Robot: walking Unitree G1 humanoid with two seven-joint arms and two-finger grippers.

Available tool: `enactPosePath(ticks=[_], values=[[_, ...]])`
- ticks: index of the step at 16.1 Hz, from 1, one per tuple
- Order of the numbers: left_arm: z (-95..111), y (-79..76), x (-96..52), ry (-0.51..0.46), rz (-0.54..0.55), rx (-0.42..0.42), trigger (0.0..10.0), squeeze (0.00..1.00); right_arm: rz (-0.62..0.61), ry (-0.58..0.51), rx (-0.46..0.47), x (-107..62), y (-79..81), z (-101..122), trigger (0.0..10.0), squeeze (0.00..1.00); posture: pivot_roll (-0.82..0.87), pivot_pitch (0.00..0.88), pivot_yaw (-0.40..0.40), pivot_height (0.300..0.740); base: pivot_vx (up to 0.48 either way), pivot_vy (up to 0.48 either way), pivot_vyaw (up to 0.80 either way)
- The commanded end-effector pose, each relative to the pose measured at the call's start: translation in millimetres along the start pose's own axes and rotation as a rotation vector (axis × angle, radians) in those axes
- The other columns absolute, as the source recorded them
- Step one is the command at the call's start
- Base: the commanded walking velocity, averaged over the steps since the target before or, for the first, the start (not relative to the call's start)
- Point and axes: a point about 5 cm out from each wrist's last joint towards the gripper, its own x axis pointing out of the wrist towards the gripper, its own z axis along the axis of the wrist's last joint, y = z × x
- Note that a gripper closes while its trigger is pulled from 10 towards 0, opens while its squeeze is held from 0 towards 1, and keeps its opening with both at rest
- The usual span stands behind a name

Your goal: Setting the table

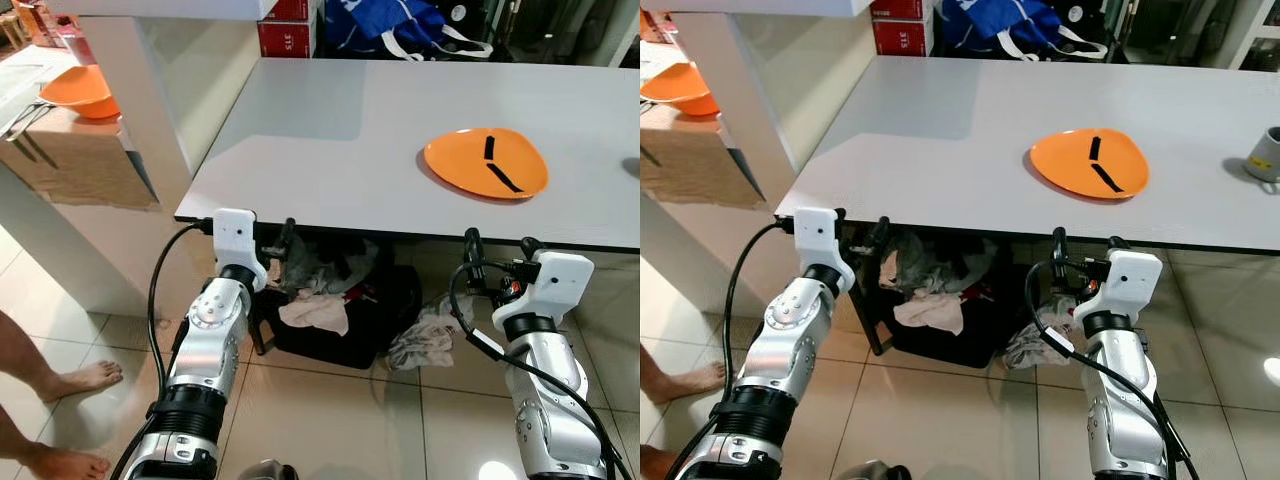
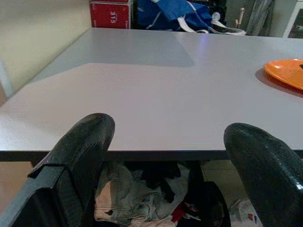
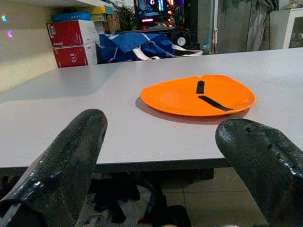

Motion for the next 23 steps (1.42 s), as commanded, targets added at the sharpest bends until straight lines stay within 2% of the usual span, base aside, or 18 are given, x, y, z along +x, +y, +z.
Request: enactPosePath(ticks=[1, 3, 15, 20, 21, 23], values=[[1.1, -4.7, 2.2, 0.009, -0.032, 0.005, 10.0, 0.00, 0.012, 0.030, -0.012, -2.0, 2.6, -5.7, 10.0, 0.00, 0.00, 0.000, 0.055, 0.735, 0.000, 0.000, 0.00], [2.4, -9.0, 4.6, 0.003, -0.054, 0.020, 10.0, 0.00, 0.014, 0.036, -0.007, -1.5, 2.2, -8.2, 10.0, 0.00, 0.00, 0.000, 0.054, 0.735, 0.000, 0.169, 0.00], [3.5, -7.6, 9.1, 0.028, -0.041, 0.029, 10.0, 0.00, 0.024, 0.060, 0.004, -5.3, 8.1, -12.9, 10.0, 0.00, 0.00, 0.000, 0.060, 0.735, 0.000, 0.477, 0.00], [1.1, -15.6, 9.8, 0.032, -0.037, 0.019, 10.0, 0.00, 0.038, 0.059, 0.008, -7.6, 7.6, -10.9, 10.0, 0.00, -0.01, 0.000, 0.060, 0.735, 0.000, 0.480, 0.00], [0.8, -16.7, 9.6, 0.033, -0.041, 0.023, 10.0, 0.00, 0.054, 0.068, -0.016, -7.8, 8.2, -11.2, 10.0, 0.00, -0.01, 0.000, 0.061, 0.735, 0.000, 0.480, 0.00], [0.9, -16.6, 9.6, 0.033, -0.044, 0.031, 10.0, 0.00, 0.057, 0.066, -0.014, -8.4, 9.0, -11.3, 10.0, 0.00, -0.01, 0.000, 0.063, 0.735, 0.000, 0.480, 0.60]])
